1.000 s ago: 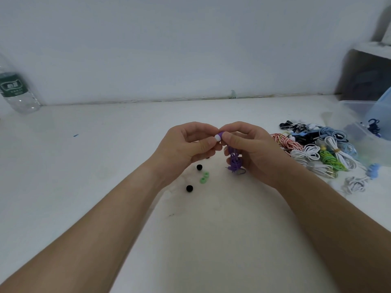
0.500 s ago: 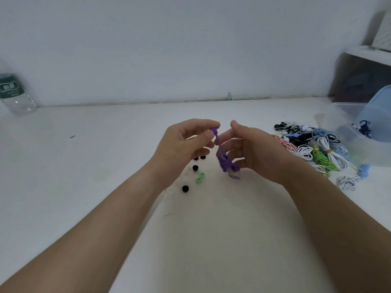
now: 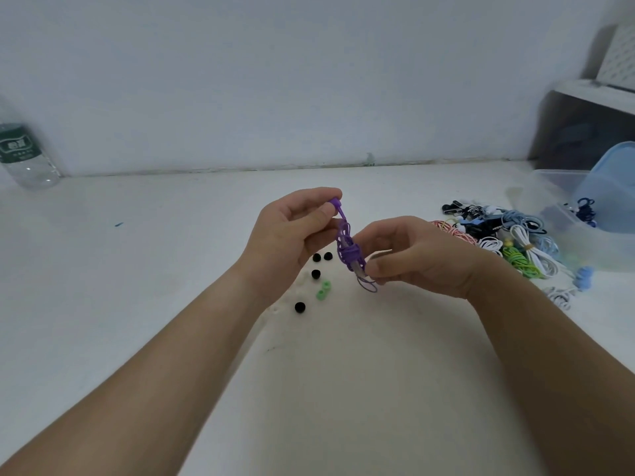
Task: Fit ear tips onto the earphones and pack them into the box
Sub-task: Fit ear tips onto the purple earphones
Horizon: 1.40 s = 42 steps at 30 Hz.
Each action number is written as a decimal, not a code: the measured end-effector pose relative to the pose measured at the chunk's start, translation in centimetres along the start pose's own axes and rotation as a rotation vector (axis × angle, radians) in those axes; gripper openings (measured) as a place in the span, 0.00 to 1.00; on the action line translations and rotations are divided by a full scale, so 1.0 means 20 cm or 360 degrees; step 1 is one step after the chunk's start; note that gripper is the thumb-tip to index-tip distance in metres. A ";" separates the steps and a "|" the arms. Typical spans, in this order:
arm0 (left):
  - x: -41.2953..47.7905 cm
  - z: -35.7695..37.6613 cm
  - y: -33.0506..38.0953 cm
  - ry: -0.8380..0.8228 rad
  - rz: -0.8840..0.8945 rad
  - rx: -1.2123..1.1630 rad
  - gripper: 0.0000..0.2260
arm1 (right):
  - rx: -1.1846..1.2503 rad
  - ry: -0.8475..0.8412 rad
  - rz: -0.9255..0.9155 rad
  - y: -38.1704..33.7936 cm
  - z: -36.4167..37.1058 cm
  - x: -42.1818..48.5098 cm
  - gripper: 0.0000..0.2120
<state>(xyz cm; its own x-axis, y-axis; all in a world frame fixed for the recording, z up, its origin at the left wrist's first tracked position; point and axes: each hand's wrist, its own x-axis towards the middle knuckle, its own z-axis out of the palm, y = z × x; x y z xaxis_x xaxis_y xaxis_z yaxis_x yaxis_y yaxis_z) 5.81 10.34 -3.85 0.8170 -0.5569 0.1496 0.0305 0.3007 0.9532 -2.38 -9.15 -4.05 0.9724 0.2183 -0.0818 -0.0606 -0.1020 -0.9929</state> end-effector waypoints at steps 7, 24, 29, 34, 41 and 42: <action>-0.01 0.00 0.01 0.0088 -0.0068 0.0054 0.07 | 0.0233 0.0359 -0.0039 -0.02 -0.05 0.01 0.11; -0.02 0.03 -0.01 0.0153 -0.0075 0.0318 0.06 | 0.0370 0.0304 0.0057 -0.02 -0.09 -0.06 0.14; -0.04 0.06 -0.01 0.0060 0.0002 0.0649 0.05 | 0.0203 0.0468 0.0100 -0.04 -0.12 -0.05 0.09; -0.06 0.11 -0.06 -0.0110 0.0089 0.0979 0.05 | -0.0160 0.0687 0.0121 -0.05 -0.14 -0.07 0.14; -0.08 0.15 -0.10 -0.0424 0.0255 0.1447 0.09 | -0.1234 0.0919 -0.0040 -0.03 -0.07 -0.03 0.14; -0.08 0.15 -0.10 -0.0448 0.0261 0.1487 0.09 | -0.1189 0.0948 -0.0101 -0.02 -0.05 -0.02 0.12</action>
<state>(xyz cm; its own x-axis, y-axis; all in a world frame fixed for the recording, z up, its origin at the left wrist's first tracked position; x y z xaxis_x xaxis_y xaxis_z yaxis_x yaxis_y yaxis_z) 2.70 8.35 -5.22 0.5999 -0.7633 0.2399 -0.6367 -0.2738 0.7209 -2.45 -10.24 -3.47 0.9364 -0.2638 0.2316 -0.0451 -0.7446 -0.6660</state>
